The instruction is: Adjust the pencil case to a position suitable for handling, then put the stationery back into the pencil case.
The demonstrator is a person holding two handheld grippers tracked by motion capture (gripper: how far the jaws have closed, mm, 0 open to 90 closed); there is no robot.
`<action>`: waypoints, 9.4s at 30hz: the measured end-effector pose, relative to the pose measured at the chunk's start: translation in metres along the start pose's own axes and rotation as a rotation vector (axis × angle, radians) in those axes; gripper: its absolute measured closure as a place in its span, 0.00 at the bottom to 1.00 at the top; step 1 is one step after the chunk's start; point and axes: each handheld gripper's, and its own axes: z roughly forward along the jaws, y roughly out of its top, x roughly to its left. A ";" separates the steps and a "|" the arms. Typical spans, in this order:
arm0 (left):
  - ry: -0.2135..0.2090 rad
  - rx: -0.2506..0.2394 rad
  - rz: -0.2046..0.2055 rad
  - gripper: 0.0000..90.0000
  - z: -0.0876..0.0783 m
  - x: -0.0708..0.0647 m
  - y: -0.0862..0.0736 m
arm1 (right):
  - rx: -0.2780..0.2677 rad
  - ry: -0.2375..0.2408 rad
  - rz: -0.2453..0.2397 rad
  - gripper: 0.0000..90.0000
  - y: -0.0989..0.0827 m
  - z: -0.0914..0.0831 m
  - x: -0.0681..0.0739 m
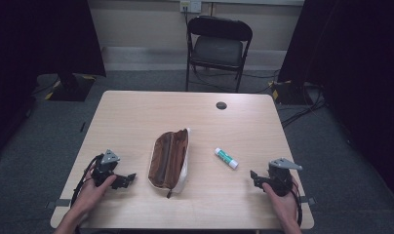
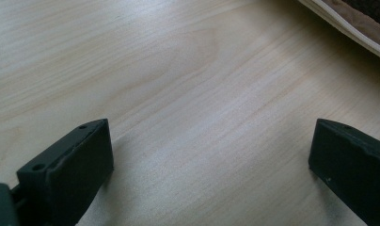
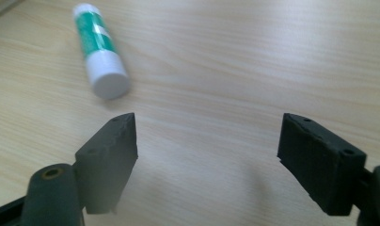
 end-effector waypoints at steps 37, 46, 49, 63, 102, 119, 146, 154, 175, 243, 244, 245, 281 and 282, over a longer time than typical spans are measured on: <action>-0.009 0.002 0.006 0.00 0.001 0.001 0.001 | -0.114 0.420 -0.180 0.27 0.065 -0.026 0.130; -0.008 -0.001 0.004 0.00 0.001 0.001 0.001 | -0.147 0.471 -0.212 0.22 0.085 -0.027 0.154; -0.009 0.002 0.007 0.00 0.001 0.001 0.001 | -0.145 0.494 -0.226 0.21 0.090 -0.023 0.165; -0.010 -0.001 0.004 0.00 0.001 0.001 0.001 | -0.091 0.511 -0.246 0.24 0.081 0.007 0.193; -0.009 -0.001 0.003 0.00 0.001 0.001 0.001 | -0.014 0.548 -0.243 0.85 0.063 0.012 0.150; -0.009 -0.001 0.004 0.00 0.001 0.001 0.001 | -0.014 0.522 -0.221 0.68 0.050 0.005 0.122; -0.009 0.000 0.008 0.00 0.001 0.001 0.001 | -0.049 0.346 -0.136 0.85 0.074 0.044 0.106; -0.008 0.000 0.008 0.00 0.001 0.001 0.001 | -0.056 0.346 -0.102 0.82 0.091 0.065 0.109; -0.009 -0.002 0.004 0.00 0.001 0.001 0.001 | -0.062 0.376 -0.095 0.59 0.099 0.073 0.111; -0.015 0.003 0.014 0.00 0.006 0.003 0.006 | 0.047 0.226 -0.084 0.73 0.051 0.058 0.043; -0.015 0.003 0.014 0.00 0.006 0.002 0.006 | 0.044 0.225 -0.083 0.73 0.051 0.057 0.042; -0.015 0.003 0.014 0.00 0.006 0.002 0.006 | 0.038 0.227 -0.081 0.73 0.052 0.055 0.041; -0.018 0.001 0.016 0.00 0.006 0.001 0.006 | -0.157 0.364 -0.114 0.73 0.086 -0.017 0.065; -0.018 0.001 0.016 0.00 0.006 0.001 0.006 | -0.158 0.366 -0.119 0.73 0.086 -0.018 0.067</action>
